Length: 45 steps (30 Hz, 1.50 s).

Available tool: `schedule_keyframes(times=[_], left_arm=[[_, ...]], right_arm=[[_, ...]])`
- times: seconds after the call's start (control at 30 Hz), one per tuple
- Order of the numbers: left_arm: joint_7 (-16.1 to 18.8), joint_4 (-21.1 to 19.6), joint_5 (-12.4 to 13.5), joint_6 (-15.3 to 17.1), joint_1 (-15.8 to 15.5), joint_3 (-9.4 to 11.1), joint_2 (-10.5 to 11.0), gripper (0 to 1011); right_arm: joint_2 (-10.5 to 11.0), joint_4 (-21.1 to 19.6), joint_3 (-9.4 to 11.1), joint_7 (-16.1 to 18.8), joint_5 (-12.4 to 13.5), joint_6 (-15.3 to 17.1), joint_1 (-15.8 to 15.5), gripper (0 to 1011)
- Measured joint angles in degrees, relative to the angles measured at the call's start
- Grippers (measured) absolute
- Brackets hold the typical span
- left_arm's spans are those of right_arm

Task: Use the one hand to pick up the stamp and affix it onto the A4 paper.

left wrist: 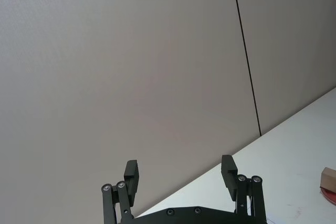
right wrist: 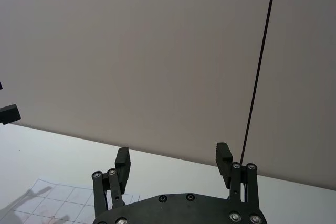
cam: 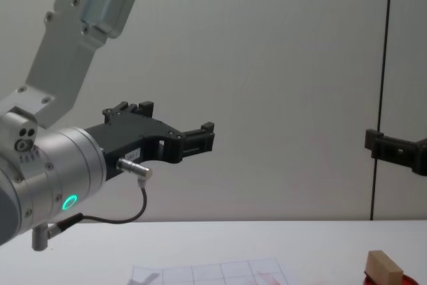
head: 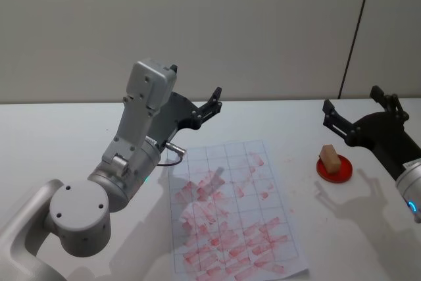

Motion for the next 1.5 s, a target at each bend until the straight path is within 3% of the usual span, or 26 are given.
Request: schedule_keyframes(times=[1.03, 1.5], left_arm=[[0.0, 0.0, 0.0, 0.0, 0.0, 0.0, 0.0, 1001], [0.0, 0.0, 0.0, 0.0, 0.0, 0.0, 0.0, 1001]], right_arm=[[-0.21, -0.03, -0.04, -0.27, -0.1, 0.41, 0.02, 1001], [-3.7, -1.19, -1.91, -7.16, -3.0, 9.57, 0.39, 1001]])
